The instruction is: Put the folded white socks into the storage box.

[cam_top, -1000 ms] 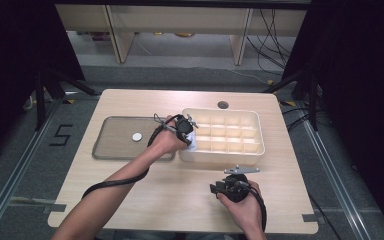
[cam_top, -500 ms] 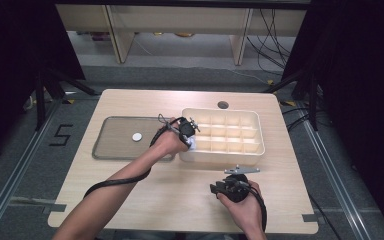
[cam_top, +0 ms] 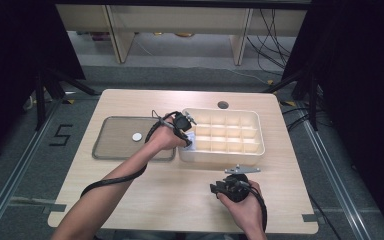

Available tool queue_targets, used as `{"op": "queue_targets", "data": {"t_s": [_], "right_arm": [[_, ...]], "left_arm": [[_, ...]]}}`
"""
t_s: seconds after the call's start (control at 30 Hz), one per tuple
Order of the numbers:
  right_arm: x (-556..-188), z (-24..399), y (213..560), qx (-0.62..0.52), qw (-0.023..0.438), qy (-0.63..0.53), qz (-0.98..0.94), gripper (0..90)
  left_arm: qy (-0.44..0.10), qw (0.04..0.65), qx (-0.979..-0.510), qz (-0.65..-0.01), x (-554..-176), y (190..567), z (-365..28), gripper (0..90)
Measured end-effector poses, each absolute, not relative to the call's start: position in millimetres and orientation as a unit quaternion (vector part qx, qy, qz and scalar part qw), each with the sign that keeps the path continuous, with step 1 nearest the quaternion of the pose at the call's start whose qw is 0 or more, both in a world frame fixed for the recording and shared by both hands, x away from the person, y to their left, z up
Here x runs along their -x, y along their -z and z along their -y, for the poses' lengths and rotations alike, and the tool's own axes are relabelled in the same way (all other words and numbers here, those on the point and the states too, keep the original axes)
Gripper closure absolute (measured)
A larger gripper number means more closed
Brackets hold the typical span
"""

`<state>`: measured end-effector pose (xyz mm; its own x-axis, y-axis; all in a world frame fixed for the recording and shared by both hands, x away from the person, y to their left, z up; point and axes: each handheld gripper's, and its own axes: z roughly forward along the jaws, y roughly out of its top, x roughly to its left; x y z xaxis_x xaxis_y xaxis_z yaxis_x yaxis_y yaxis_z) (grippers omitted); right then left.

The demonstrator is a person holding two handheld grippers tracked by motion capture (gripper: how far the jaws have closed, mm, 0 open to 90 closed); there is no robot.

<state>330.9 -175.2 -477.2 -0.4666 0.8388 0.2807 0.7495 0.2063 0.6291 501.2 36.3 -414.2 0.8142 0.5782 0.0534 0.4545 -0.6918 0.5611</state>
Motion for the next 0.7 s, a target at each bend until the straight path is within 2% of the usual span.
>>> {"op": "queue_targets", "data": {"t_s": [0.13,0.23,0.37,0.47,0.5,0.6,0.7], "right_arm": [[-330,175,475,-0.513,0.063,-0.369,-0.772,68.3],[-327,173,474,-0.534,0.045,-0.362,-0.763,68.0],[-330,174,476,-0.514,0.059,-0.369,-0.772,67.7],[-329,174,476,-0.520,0.053,-0.366,-0.770,67.7],[-332,177,478,-0.500,0.070,-0.373,-0.779,67.7],[-332,177,477,-0.502,0.072,-0.369,-0.779,67.8],[-330,176,476,-0.513,0.064,-0.361,-0.776,67.8]], "left_arm": [[-0.124,0.276,-0.906,-0.295,-508,410,-36,60.5],[-0.122,0.275,-0.904,-0.304,-512,415,-36,56.2],[-0.110,0.269,-0.906,-0.307,-515,423,-36,53.5],[-0.097,0.270,-0.906,-0.310,-517,427,-36,55.4],[-0.090,0.274,-0.905,-0.313,-517,429,-35,56.7],[-0.082,0.269,-0.909,-0.307,-517,431,-36,61.7],[-0.089,0.247,-0.924,-0.279,-516,431,-35,67.9]]}}
